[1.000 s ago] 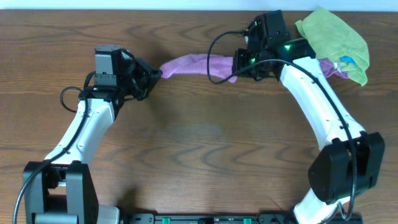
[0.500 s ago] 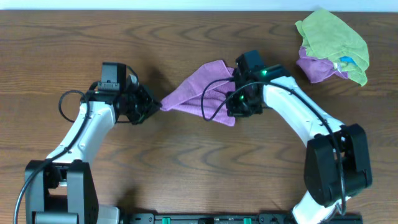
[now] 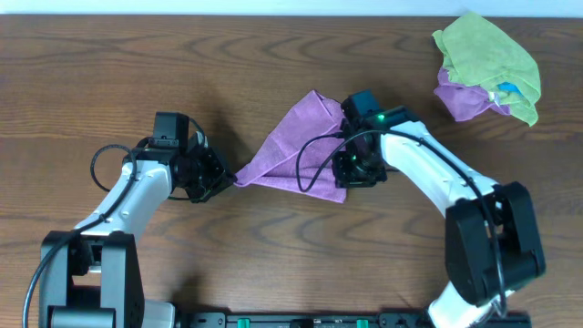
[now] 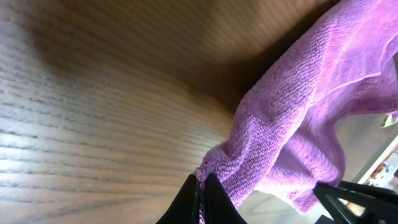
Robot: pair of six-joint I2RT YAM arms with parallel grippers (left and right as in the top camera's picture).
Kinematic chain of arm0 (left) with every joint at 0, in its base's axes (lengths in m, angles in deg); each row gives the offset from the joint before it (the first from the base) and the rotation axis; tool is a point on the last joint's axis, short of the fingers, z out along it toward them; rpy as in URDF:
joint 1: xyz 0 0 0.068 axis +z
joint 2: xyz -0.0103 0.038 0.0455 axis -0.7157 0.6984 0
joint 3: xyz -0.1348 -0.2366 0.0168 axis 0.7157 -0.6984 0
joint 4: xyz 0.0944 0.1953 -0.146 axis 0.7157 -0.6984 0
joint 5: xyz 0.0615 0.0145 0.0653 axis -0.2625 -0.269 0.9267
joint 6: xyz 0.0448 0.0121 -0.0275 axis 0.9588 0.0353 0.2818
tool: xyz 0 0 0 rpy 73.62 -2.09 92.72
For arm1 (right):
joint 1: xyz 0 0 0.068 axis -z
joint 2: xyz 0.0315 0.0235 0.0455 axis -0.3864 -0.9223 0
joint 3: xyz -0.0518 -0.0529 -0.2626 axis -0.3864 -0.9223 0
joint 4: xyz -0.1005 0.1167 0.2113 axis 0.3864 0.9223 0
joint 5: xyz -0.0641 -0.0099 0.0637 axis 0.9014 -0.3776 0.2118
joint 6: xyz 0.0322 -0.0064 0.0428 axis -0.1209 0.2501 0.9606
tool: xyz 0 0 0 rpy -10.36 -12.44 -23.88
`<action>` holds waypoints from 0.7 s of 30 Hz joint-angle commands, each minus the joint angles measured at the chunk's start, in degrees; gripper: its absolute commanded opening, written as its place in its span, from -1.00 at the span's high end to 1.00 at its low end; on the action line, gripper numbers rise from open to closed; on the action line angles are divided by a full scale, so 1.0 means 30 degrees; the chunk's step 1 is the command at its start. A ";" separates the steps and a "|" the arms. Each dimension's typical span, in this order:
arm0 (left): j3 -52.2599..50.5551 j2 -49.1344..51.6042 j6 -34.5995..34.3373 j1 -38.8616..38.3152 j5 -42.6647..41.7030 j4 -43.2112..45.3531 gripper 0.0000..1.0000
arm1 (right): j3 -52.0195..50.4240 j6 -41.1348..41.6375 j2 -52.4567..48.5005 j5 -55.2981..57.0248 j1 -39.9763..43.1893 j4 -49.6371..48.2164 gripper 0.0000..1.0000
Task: Fold the cloth
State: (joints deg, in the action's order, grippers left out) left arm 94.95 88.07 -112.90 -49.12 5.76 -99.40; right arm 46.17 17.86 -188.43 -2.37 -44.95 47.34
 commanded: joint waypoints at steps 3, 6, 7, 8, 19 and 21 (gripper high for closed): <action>-0.0022 -0.0015 0.1392 0.0182 0.0007 -0.0481 0.72 | -0.0051 -0.0022 0.2302 0.0889 -0.0051 -0.0080 -0.42; -0.0022 -0.0015 0.1960 0.0204 -0.0007 -0.0794 0.56 | -0.0051 -0.0015 0.2965 0.0656 -0.0051 -0.0306 -0.47; -0.0022 -0.0015 0.2018 0.0233 -0.0007 -0.0947 0.51 | -0.0051 -0.0015 0.3067 0.0510 -0.0051 -0.0386 -0.48; -0.0022 -0.0015 0.2135 0.0284 0.0000 -0.1137 0.46 | -0.0051 -0.0015 0.3082 0.0364 -0.0058 -0.0532 -0.48; 0.0357 -0.1064 0.2929 0.1435 -0.0699 -0.1384 0.21 | -0.0058 0.0729 0.2193 -0.0525 -0.0029 -0.5151 -0.40; 0.0466 -0.1370 0.2922 0.1537 -0.1209 -0.1173 0.11 | -0.0058 0.1013 0.1501 -0.0656 -0.0029 -0.5741 -0.37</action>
State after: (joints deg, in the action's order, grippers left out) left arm 94.98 86.04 -105.21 -45.19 4.69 -103.44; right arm 46.15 18.93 -180.98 -3.09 -44.95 31.10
